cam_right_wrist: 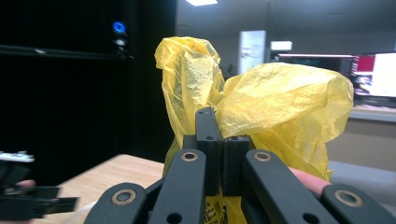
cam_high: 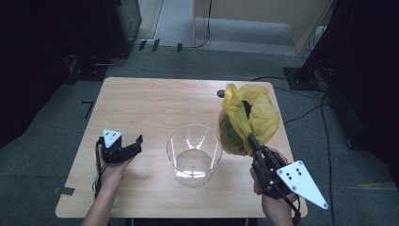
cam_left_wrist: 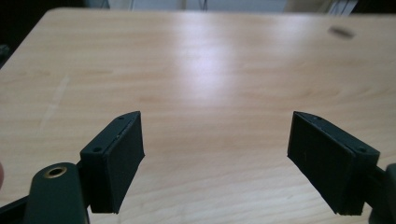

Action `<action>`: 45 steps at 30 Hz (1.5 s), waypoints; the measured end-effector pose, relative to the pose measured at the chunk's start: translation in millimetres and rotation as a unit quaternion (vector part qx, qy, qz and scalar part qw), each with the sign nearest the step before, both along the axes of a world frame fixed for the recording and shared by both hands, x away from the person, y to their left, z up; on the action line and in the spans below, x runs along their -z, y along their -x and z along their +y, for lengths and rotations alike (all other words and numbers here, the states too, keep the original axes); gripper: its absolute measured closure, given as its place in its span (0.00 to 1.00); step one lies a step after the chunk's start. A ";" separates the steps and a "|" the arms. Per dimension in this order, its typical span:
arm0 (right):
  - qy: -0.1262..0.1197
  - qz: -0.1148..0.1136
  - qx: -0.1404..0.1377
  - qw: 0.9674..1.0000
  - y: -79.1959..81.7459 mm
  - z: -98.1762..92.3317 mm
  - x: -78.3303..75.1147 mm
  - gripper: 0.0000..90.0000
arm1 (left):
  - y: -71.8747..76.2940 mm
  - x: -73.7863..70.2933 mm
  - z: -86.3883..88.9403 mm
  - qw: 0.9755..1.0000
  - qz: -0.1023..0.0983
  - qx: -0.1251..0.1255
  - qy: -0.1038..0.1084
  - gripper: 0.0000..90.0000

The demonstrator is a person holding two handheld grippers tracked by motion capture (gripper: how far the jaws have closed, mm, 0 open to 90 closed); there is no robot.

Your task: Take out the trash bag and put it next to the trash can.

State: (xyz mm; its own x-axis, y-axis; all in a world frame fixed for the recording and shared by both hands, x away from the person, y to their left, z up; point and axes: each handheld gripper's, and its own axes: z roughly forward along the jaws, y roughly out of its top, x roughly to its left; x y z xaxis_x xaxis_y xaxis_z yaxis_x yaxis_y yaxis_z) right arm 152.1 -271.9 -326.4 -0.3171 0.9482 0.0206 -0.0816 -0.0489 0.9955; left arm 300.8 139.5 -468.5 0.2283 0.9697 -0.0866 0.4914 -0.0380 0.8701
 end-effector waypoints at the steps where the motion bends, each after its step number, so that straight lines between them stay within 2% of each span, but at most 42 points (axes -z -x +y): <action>1: 0.000 0.000 0.000 1.000 0.0 0.0 0.0 1.00 | -1.6 4.9 0.7 1.000 0.008 -0.004 -0.012 0.20; 3: 0.004 0.010 0.019 1.000 -6.4 -5.4 6.2 1.00 | -4.1 15.0 0.7 0.999 0.022 -0.005 -0.031 0.20; 6: 0.010 0.025 0.041 0.999 -17.2 -11.1 19.1 1.00 | -7.9 27.9 -0.9 0.998 0.049 0.004 -0.038 0.20; 8: 0.015 0.039 0.052 0.998 -25.0 -13.4 29.5 1.00 | -9.9 34.6 -1.2 0.997 0.059 -0.003 -0.052 0.20; 9: 0.013 0.056 0.056 0.997 -33.2 -15.1 40.2 1.00 | -11.0 37.1 -0.3 0.996 0.064 -0.006 -0.059 0.20; 10: 0.013 0.056 0.056 0.997 -33.2 -15.1 40.2 1.00 | -11.8 39.2 1.2 0.996 0.067 -0.010 -0.064 0.20; 13: 0.014 0.077 0.062 0.995 -44.5 -16.6 55.7 1.00 | -13.8 43.9 6.6 0.995 0.077 -0.012 -0.058 0.20; 18: 0.014 0.103 0.063 0.993 -59.7 -13.8 81.8 1.00 | -15.4 47.8 7.2 0.993 0.085 -0.013 -0.075 0.20; 22: 0.011 0.115 0.046 0.992 -68.3 -7.8 101.4 1.00 | -15.7 47.8 12.8 0.993 0.087 -0.020 -0.074 0.20; 27: -0.016 0.106 0.004 0.994 -72.1 -3.8 107.9 1.00 | -14.4 48.3 28.6 0.992 0.095 -0.039 -0.075 0.20; 30: -0.019 0.100 -0.020 0.995 -73.1 -0.6 111.8 1.00 | -13.4 48.4 40.8 0.991 0.101 -0.047 -0.071 0.20; 33: -0.020 0.110 -0.028 0.993 -76.7 0.4 120.6 1.00 | -12.2 48.5 51.3 0.991 0.103 -0.058 -0.067 0.20; 35: -0.037 0.124 -0.035 0.991 -79.3 -1.8 127.4 1.00 | -10.7 48.4 56.3 0.991 0.104 -0.059 -0.064 0.20; 38: -0.052 0.130 -0.057 0.988 -80.8 -3.5 132.4 1.00 | -6.5 48.5 60.2 0.991 0.103 -0.054 -0.063 0.20; 41: -0.036 0.124 -0.067 0.989 -79.9 0.3 132.0 1.00 | 0.2 48.4 62.8 0.992 0.104 -0.044 -0.065 0.20; 45: -0.022 0.129 -0.066 0.989 -80.3 4.7 134.2 1.00 | 10.2 48.4 67.9 0.992 0.104 -0.030 -0.066 0.20</action>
State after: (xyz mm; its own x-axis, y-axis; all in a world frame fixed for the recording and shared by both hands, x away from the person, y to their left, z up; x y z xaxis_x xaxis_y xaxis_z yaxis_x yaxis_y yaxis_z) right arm 232.3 -267.3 -460.6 -0.4177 0.8949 0.1571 0.1854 -0.0853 0.9790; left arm 290.6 207.4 -516.9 0.1608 0.9870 0.0037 0.6641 -0.1110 0.7393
